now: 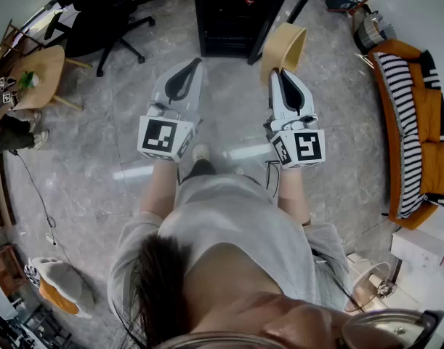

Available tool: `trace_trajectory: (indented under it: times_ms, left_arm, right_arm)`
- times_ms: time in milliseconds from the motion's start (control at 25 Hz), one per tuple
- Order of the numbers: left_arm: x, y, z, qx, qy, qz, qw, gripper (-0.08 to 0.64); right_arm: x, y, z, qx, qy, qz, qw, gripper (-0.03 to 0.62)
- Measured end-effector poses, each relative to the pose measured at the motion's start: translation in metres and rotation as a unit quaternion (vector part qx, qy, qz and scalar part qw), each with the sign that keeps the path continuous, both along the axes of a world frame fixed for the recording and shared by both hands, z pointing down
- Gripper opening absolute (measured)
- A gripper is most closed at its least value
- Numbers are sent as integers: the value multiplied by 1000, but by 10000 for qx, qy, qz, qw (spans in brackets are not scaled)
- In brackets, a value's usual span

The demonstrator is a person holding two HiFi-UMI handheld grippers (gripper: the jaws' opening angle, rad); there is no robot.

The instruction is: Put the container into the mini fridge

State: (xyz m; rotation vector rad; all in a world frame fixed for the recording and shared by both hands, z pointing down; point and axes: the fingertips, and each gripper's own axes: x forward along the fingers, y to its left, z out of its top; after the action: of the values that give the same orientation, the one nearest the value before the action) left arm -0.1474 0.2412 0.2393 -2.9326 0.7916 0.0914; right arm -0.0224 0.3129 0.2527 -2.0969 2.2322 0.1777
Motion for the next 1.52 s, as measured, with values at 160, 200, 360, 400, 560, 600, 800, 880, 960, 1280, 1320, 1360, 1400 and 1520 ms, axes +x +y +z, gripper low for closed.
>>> trace_trajectory:
  times_ms: [160,200,360,400,560,600,800,880,960,1280,1320,1360,1400,1520]
  left_arm:
    - [-6,1,-5,-2,17,-3,10000,2]
    - [-8,0,-5,4,24,-2,10000,2]
    - [-12,-4,-6,19,50,13,10000,2]
    - [-13,-6,-6,19,55,18,10000,2]
    - [-17,-22,-7,12,86,34,10000,2]
    - [-18,-26,-8,16,98,42,9999,2]
    - [-20,-46,-13,70,135,112,9998,2]
    - [-21,-55,-15,100,152,152,9997,2]
    - [-23,-66,-17,136,160,205,9996,2]
    - [-38,-112,-18,193,216,393,9988,2]
    - [-39,-116,-18,191,216,423,9987,2]
    - [-40,-120,-18,193,215,457,9985,2]
    - [-41,-124,-18,201,210,492,9984,2]
    - [-43,-133,-17,185,218,550,9981,2]
  right_arm:
    - [-6,1,-4,10,8,8,10000,18]
    - [-8,1,-4,18,13,4,10000,18]
    - [-13,-4,-6,50,20,-1,10000,18]
    - [-14,-7,-6,54,21,-2,10000,18]
    - [-19,-22,-6,42,11,7,10000,18]
    - [-20,-26,-6,36,-2,17,10000,18]
    - [-23,-45,-8,93,-158,48,9998,18]
    - [-26,-53,-9,130,-185,61,9997,18]
    - [-30,-64,-10,153,-206,92,9996,18]
    - [-48,-105,-7,207,-252,251,9992,18]
    - [-50,-109,-7,227,-273,276,9990,18]
    - [-51,-112,-8,248,-293,303,9988,18]
    - [-53,-114,-8,268,-312,328,9986,18]
    - [-57,-121,-9,285,-336,381,9983,18]
